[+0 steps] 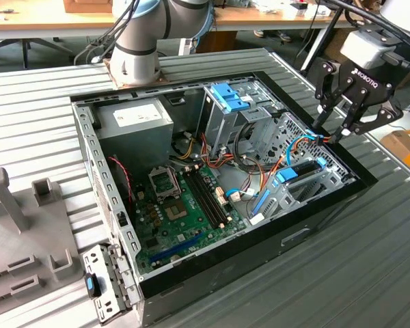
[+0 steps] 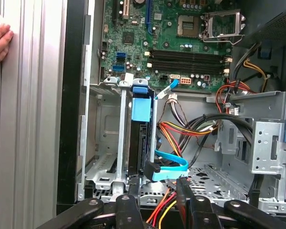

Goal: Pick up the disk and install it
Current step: 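Insert the disk into the insertion slot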

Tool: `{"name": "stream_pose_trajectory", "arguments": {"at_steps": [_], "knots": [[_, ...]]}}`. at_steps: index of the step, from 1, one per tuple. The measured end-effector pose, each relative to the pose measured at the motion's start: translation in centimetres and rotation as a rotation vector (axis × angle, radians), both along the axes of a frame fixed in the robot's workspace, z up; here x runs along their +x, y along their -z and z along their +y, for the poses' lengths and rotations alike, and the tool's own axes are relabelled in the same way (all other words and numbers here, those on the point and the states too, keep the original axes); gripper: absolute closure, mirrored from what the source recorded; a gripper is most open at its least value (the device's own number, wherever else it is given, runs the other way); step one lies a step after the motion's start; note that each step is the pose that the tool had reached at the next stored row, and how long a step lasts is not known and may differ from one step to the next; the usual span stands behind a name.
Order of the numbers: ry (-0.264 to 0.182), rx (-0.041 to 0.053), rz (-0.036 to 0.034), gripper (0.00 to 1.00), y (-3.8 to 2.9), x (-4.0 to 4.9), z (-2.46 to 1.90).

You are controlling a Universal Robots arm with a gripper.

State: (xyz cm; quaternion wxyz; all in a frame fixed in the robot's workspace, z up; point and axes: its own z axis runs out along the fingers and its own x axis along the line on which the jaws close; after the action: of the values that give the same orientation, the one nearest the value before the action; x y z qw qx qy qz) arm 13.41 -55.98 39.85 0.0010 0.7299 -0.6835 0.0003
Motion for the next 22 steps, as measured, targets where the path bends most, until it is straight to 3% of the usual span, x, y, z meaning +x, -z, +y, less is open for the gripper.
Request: {"name": "stream_pose_trajectory", "arguments": {"at_steps": [7,13,20,22], "knots": [[-0.057,-0.0001,0.0000,0.56,0.01,1.04,0.02],[-0.189,-0.0002,0.0000,0.56,0.31,2.71,0.02],[-0.260,-0.0001,0.0000,0.56,0.40,4.15,0.02],[-0.260,-0.0001,0.0000,0.56,0.41,4.15,0.02]]}}
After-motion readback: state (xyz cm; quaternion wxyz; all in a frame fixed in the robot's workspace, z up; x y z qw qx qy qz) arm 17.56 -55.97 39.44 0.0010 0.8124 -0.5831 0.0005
